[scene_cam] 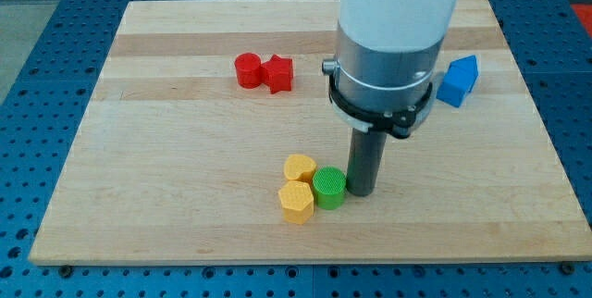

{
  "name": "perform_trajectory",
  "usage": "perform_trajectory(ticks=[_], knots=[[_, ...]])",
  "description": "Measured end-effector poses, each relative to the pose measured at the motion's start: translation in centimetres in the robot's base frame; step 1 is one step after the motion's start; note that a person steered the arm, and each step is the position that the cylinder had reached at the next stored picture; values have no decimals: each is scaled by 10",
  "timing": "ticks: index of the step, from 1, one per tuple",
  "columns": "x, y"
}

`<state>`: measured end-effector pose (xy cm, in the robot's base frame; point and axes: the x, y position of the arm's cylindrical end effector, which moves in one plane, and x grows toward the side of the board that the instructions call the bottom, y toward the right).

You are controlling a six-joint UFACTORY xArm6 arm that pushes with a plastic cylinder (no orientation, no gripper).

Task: Push the green star into the green circle

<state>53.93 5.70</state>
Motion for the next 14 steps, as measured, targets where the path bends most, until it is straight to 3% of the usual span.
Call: perform_trajectory(ticks=[4,6,9,12,14], knots=[[-119,0],[-149,19],[-153,93],[-101,94],[-104,91]])
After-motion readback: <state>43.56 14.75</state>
